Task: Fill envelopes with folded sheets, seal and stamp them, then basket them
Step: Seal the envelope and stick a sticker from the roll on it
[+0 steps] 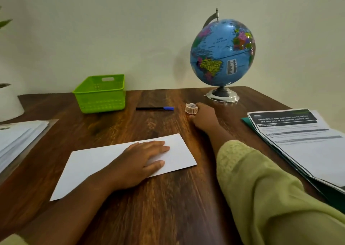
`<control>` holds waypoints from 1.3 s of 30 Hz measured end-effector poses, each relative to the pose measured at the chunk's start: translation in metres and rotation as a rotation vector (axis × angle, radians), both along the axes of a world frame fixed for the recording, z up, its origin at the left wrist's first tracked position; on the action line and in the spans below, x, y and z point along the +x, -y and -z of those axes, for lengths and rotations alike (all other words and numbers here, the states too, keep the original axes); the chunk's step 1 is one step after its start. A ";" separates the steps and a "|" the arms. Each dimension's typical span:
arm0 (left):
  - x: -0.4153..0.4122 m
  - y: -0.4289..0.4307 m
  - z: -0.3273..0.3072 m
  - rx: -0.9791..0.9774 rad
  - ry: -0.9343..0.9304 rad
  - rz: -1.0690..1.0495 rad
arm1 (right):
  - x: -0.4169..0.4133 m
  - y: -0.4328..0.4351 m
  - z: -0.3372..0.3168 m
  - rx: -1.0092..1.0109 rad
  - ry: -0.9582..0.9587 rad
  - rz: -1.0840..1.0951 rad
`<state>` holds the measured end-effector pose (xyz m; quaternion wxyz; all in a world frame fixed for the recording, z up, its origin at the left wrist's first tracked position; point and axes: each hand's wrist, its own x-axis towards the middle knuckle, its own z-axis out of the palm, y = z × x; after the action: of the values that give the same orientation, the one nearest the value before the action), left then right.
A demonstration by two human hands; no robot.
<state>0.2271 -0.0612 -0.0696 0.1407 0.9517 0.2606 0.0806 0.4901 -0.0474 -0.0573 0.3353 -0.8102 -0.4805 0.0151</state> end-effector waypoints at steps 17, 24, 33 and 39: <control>-0.005 -0.004 -0.002 -0.093 0.110 -0.021 | -0.020 -0.009 0.003 0.067 0.119 -0.084; -0.006 0.000 -0.009 -0.164 0.672 -0.209 | -0.074 0.057 -0.005 0.173 -0.157 -0.508; -0.007 0.005 -0.016 0.038 0.926 -0.218 | -0.095 0.074 -0.007 0.189 -0.104 -0.664; -0.008 0.004 -0.014 0.141 0.855 -0.149 | -0.095 0.072 -0.006 0.190 -0.039 -0.636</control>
<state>0.2188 -0.0648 -0.0556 0.1641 0.8187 0.2409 0.4947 0.3951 -0.1197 -0.0516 0.3970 -0.5842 -0.7022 0.0899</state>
